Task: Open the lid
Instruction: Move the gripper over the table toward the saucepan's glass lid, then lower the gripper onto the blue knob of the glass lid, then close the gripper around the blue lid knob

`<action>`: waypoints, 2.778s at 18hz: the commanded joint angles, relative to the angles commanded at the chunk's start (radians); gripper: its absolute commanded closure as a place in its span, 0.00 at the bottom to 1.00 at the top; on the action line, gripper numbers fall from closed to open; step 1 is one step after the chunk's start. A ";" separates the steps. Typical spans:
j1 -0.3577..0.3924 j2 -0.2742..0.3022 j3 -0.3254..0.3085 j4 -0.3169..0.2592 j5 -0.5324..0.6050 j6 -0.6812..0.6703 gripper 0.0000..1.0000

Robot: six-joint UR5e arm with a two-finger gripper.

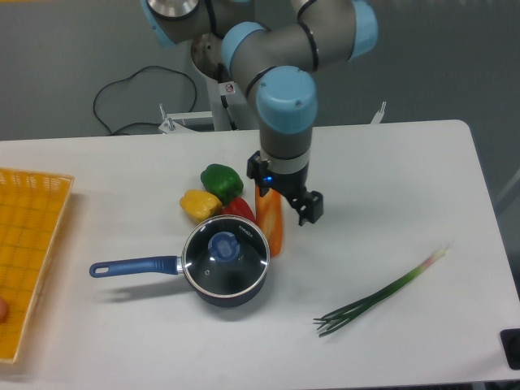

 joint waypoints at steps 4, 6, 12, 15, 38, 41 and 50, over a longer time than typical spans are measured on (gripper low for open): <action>-0.038 -0.017 0.006 0.000 0.000 0.055 0.00; -0.048 -0.034 0.006 0.000 0.000 0.139 0.00; -0.065 -0.063 0.029 0.003 -0.003 0.164 0.00; -0.080 -0.086 0.046 0.009 -0.003 0.153 0.00; -0.117 -0.155 0.089 0.025 0.002 0.068 0.00; -0.121 -0.157 0.089 0.025 0.002 0.054 0.00; -0.123 -0.164 0.089 0.025 0.002 0.052 0.00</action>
